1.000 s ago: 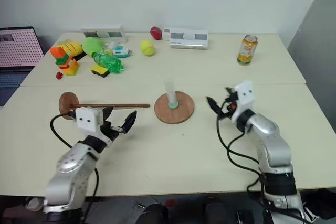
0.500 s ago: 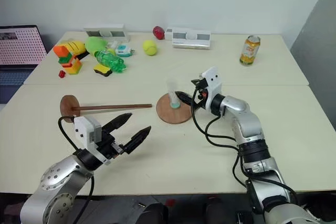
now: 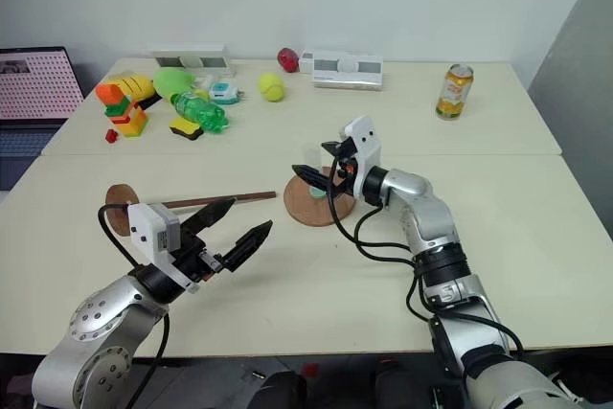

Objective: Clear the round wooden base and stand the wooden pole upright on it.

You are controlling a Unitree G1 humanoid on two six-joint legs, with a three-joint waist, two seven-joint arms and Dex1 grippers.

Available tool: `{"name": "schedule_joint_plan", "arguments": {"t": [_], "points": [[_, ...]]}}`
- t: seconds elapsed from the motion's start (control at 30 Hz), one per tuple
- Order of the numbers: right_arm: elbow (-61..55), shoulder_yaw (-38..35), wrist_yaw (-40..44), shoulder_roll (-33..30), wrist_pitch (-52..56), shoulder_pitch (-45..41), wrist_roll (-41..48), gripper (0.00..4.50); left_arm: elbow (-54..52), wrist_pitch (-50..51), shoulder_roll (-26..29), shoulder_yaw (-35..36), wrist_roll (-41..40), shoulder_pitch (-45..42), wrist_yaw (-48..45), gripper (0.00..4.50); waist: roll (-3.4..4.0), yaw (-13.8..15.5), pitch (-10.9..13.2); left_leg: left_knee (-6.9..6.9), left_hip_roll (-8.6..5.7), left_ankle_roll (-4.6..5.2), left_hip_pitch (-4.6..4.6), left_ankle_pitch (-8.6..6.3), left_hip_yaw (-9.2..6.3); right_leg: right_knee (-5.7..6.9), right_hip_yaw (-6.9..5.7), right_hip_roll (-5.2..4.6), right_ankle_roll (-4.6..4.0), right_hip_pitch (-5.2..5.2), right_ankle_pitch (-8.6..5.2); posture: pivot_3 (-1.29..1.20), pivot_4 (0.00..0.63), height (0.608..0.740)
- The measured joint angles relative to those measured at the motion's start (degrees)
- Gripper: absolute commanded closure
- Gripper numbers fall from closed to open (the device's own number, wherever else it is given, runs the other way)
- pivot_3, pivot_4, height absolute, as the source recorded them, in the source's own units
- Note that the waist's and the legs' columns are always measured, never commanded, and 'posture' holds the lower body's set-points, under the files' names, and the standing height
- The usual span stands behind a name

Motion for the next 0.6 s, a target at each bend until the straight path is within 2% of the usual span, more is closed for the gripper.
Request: {"name": "schedule_joint_plan", "arguments": {"t": [0.1,0.2,0.6], "points": [[3.3,1.1,0.0,0.5,-2.8,-1.7,-2.2,0.07,0.0,0.3,-0.1,-0.4,0.0,0.0,0.1,0.0,0.0,0.0,0.0,0.0,0.0,0.0,0.0,0.0,0.0,0.0,0.0,0.0,0.0,0.0,0.0,0.0,0.15,0.74],[5.7,1.4,0.0,1.0,-4.8,-2.5,-3.2,0.56,-0.1,0.5,-0.2,-0.8,0.0,0.2,0.4,0.0,0.0,0.0,0.0,0.0,-0.01,0.0,-0.01,0.0,0.0,-0.02,0.0,0.0,0.0,0.0,0.0,0.0,0.15,0.74],[8.9,0.9,0.0,0.9,-7.6,-2.8,-4.0,3.26,-0.3,0.9,-1.1,-2.0,-0.1,0.2,2.4,0.0,0.0,0.0,0.0,0.0,-0.01,0.0,-0.01,0.0,0.0,-0.01,0.0,-0.01,0.0,0.0,0.0,0.0,0.15,0.74]]}}
